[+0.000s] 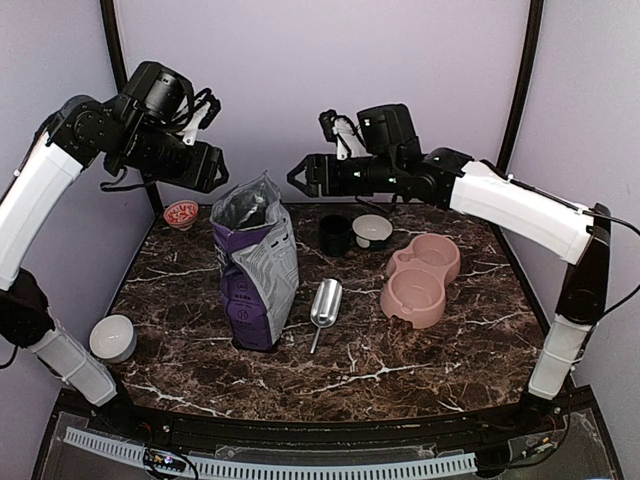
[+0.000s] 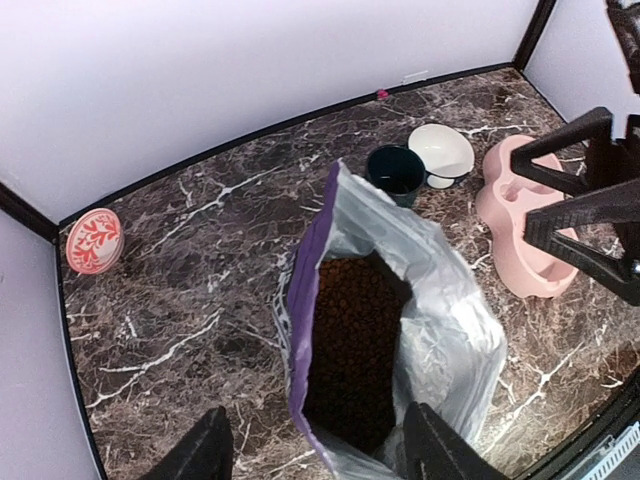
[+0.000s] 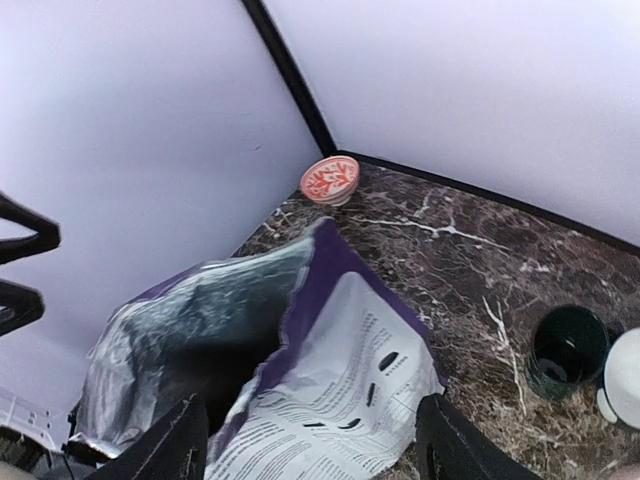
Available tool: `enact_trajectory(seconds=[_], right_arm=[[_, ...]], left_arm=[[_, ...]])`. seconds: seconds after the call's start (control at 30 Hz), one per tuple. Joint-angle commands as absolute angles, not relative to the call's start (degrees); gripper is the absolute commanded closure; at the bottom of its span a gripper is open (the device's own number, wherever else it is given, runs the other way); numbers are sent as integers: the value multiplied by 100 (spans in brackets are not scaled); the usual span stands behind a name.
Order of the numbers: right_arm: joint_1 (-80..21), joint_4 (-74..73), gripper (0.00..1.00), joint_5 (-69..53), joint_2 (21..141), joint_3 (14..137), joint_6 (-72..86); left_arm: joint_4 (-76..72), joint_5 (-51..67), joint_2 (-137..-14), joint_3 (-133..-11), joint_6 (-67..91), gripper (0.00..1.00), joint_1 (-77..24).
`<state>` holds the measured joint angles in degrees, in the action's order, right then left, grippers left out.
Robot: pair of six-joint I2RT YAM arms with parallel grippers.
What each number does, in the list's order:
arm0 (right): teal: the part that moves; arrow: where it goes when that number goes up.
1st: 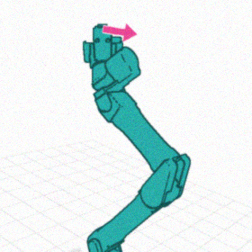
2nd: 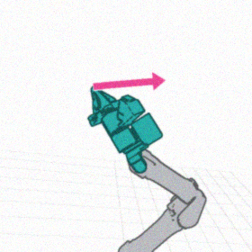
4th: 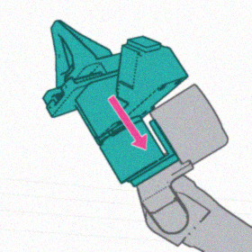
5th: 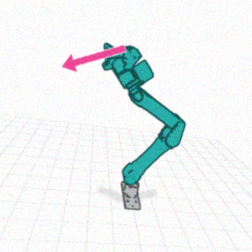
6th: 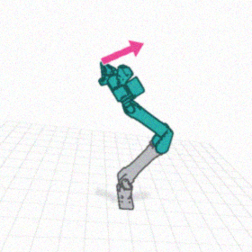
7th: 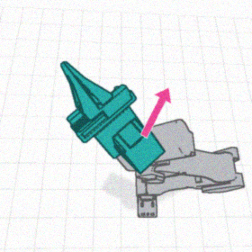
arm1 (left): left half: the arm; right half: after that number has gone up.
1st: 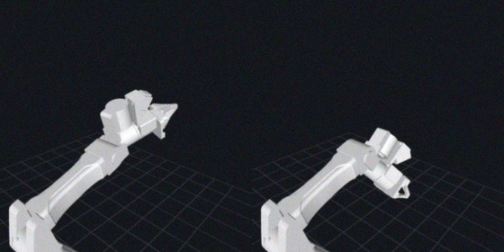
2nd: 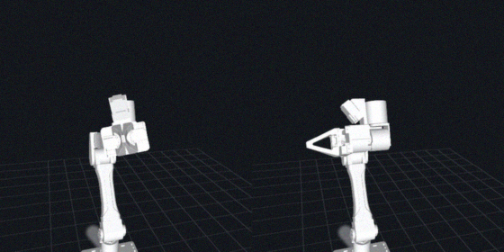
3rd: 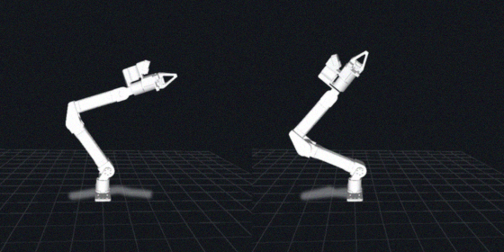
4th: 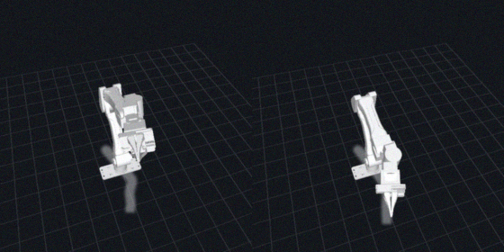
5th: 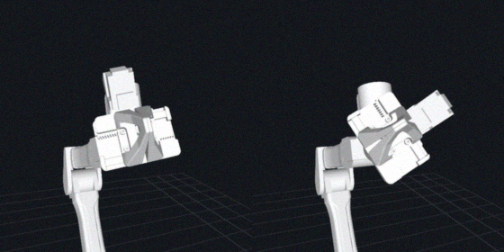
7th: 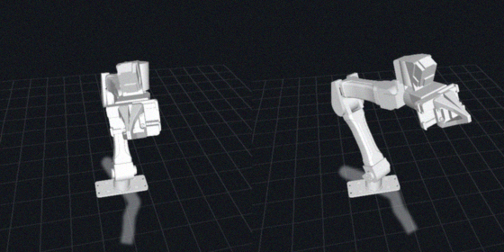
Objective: Serve the pet food
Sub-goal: Adjust the pet food at the center of the board.
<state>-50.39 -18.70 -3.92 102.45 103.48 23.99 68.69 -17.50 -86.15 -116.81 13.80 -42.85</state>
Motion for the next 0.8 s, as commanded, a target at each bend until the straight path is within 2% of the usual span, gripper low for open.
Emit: enact_trajectory(seconds=[0.0, 0.17, 0.43, 0.77], right_arm=[[-4667, -1480, 22, -99, 9899, 10034, 2330], [-4356, -1456, 15, 119, 9699, 9563, 2309], [-4103, -1274, 10, 199, 9425, 8766, 2386], [-4043, -1201, 9, 76, 9404, 8426, 2467]], left_arm=[[6835, -1142, -8950, -12226, 1141, 38, -4254], [6852, -488, -9334, -12512, 1195, 36, -4347], [7003, -493, -9919, -12534, 1260, 34, -4799], [7259, -1769, -10432, -12486, 1388, 32, -5221]])
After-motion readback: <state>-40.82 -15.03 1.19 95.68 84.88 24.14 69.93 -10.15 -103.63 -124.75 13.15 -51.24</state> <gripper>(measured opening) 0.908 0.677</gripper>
